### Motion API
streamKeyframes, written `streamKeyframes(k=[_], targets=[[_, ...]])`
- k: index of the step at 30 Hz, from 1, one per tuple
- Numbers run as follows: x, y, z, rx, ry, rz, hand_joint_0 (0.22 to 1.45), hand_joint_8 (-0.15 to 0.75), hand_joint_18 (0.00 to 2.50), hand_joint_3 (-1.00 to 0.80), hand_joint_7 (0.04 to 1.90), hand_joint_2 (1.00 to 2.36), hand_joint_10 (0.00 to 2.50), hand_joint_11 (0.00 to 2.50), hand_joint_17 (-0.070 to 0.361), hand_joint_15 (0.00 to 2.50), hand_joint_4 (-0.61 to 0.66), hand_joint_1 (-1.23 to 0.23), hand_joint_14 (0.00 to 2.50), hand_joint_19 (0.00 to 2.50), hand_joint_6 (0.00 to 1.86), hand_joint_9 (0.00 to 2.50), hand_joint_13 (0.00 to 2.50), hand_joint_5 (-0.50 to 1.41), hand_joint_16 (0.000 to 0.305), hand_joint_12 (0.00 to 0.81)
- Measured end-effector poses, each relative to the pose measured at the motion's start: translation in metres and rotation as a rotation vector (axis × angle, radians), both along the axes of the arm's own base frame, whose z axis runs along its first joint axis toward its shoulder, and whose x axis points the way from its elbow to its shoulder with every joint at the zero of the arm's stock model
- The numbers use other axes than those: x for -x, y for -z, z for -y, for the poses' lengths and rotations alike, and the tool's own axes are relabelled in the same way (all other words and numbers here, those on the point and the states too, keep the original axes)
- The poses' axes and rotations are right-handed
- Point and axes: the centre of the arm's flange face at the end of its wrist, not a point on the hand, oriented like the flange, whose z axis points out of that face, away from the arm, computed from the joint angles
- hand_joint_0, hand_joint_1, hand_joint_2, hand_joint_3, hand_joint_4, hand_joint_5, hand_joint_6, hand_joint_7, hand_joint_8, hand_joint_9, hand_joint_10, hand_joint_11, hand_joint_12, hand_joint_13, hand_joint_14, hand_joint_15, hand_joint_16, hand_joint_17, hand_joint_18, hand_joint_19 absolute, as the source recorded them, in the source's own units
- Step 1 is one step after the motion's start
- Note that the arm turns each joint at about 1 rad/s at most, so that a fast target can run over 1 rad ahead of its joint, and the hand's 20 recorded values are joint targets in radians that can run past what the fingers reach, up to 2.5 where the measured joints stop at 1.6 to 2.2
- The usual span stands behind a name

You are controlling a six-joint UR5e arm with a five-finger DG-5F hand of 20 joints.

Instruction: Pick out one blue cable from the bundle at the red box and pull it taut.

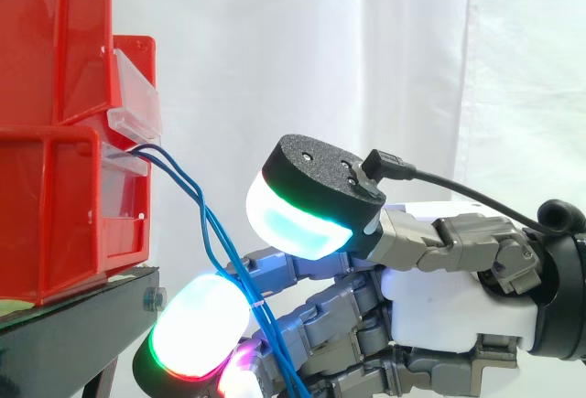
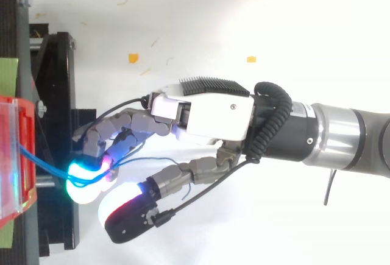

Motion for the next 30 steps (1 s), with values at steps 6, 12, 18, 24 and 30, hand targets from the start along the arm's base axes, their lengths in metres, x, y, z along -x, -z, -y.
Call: streamKeyframes(k=[6,12,18,24,30], targets=[[0.001,0.001,0.001,0.009,0.014,-0.009,0.51,0.291,0.54,-0.5,0.93,1.0,0.02,0.69,0.101,0.22,0.2,-0.58,0.01,0.62,0.66,0.72,0.37,-0.16,0.045,0.334],[0.001,0.001,0.001,0.026,0.025,-0.008,0.51,0.289,0.54,-0.5,1.0,1.0,0.02,0.68,0.101,0.22,0.2,-0.59,0.01,0.62,0.61,0.7,0.36,-0.16,0.045,0.334],[0.001,0.004,0.003,0.029,0.028,-0.012,0.51,0.286,0.54,-0.5,1.07,1.0,0.02,0.68,0.1,0.22,0.2,-0.59,0.01,0.62,0.57,0.7,0.36,-0.15,0.045,0.331],[-0.002,0.019,0.004,0.017,0.027,-0.011,0.52,0.283,0.53,-0.5,1.07,1.0,0.02,0.68,0.098,0.22,0.2,-0.59,0.01,0.62,0.57,0.69,0.35,-0.15,0.044,0.328],[-0.002,0.023,0.005,0.004,0.024,-0.012,0.54,0.278,0.53,-0.5,1.02,1.0,0.02,0.67,0.096,0.22,0.17,-0.58,0.01,0.63,0.61,0.69,0.35,-0.16,0.043,0.323]])
